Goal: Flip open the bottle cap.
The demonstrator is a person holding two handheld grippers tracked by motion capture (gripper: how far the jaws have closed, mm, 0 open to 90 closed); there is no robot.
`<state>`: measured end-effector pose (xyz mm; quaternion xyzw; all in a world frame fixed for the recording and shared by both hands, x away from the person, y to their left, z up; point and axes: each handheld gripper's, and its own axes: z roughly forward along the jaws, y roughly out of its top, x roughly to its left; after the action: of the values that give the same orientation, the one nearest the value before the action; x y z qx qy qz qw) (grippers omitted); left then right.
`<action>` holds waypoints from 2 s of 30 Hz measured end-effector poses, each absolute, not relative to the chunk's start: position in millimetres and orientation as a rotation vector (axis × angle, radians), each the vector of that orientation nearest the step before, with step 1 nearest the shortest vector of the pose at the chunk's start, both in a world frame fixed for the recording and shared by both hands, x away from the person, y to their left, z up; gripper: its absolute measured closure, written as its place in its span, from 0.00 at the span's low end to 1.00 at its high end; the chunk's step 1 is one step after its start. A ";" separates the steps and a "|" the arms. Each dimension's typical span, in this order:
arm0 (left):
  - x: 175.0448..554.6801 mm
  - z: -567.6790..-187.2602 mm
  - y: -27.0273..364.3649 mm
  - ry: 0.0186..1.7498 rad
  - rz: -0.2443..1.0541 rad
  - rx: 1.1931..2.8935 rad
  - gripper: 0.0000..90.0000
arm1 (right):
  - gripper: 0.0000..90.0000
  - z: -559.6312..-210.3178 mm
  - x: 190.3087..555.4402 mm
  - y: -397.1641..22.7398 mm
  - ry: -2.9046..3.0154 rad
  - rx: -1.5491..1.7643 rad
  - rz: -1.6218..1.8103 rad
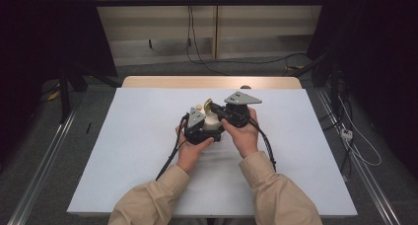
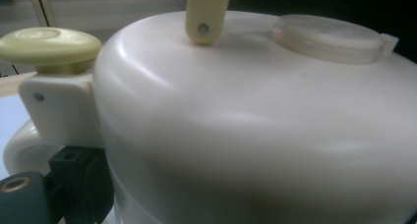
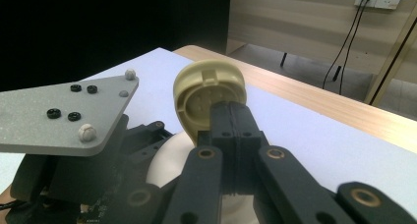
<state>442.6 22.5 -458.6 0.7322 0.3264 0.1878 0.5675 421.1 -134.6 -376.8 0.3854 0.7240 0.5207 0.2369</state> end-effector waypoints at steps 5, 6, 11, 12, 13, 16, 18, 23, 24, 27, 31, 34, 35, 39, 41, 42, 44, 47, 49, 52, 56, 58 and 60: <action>443.1 -458.5 23.1 0.760 0.444 1.724 0.06 | 1.00 -376.9 422.6 -133.2 1.987 1.053 1.431; 443.1 -458.5 23.2 0.761 0.443 1.725 0.06 | 1.00 -376.8 423.0 -132.8 1.986 1.054 1.431; 442.9 -458.7 22.6 0.766 0.437 1.720 0.06 | 1.00 -375.4 421.6 -132.3 1.985 1.048 1.429; 443.1 -458.6 22.7 0.763 0.440 1.724 0.06 | 1.00 -375.1 421.0 -132.4 1.986 1.046 1.434; 443.1 -458.5 22.7 0.762 0.440 1.727 0.06 | 1.00 -374.9 420.4 -132.8 1.991 1.043 1.439; 442.7 -458.5 22.6 0.759 0.445 1.734 0.06 | 0.99 -373.4 418.0 -134.9 1.987 1.035 1.434; 442.4 -458.5 22.4 0.757 0.450 1.742 0.05 | 0.95 -372.5 416.8 -137.2 1.994 1.039 1.442; 441.6 -458.4 22.9 0.751 0.456 1.759 0.05 | 0.84 -374.0 414.6 -143.5 1.985 1.051 1.443; 441.3 -458.4 22.6 0.751 0.461 1.765 0.05 | 0.80 -374.5 413.9 -145.0 1.980 1.059 1.449; 440.2 -460.2 22.5 0.740 0.476 1.795 0.04 | 0.75 -376.1 411.7 -149.4 1.986 1.055 1.453; 439.1 -459.8 24.5 0.750 0.460 1.807 0.04 | 0.60 -378.0 407.5 -153.6 2.000 1.046 1.470; 439.1 -459.4 27.5 0.768 0.428 1.822 0.04 | 0.52 -380.2 403.5 -156.8 2.006 1.048 1.481; 438.9 -459.3 28.3 0.775 0.417 1.824 0.04 | 0.49 -380.9 401.9 -158.0 2.003 1.048 1.472; 436.7 -457.4 30.8 0.788 0.400 1.843 0.04 | 0.40 -384.8 396.0 -164.1 1.999 1.063 1.478; 436.8 -457.2 32.4 0.787 0.386 1.871 0.04 | 0.36 -387.1 393.8 -166.9 2.018 1.072 1.460; 437.1 -457.5 33.8 0.791 0.369 1.879 0.04 | 0.35 -388.3 392.6 -168.4 2.018 1.069 1.448; 435.7 -458.0 35.1 0.788 0.368 1.888 0.04 | 0.35 -389.8 389.6 -171.5 2.017 1.061 1.456; 431.9 -458.0 38.9 0.785 0.378 1.897 0.05 | 0.31 -391.8 384.2 -175.5 2.016 1.062 1.463; 428.9 -456.6 42.6 0.789 0.381 1.887 0.04 | 0.30 -393.2 380.7 -177.5 2.021 1.063 1.453; 423.7 -454.4 49.2 0.783 0.380 1.891 0.05 | 0.28 -396.5 375.9 -181.5 2.029 1.054 1.446; 418.5 -448.9 62.9 0.803 0.361 1.860 0.05 | 0.24 -402.9 369.5 -188.3 2.034 1.072 1.434; 415.3 -446.1 69.6 0.786 0.368 1.862 0.05 | 0.21 -406.1 366.3 -191.7 2.038 1.078 1.441; 412.5 -444.4 75.2 0.780 0.365 1.867 0.05 | 0.19 -409.5 363.0 -194.6 2.038 1.084 1.433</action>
<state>412.5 75.2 -444.4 0.7776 0.3249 0.1519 0.5164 363.0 -194.6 -409.5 0.3901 0.7331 0.5157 0.2108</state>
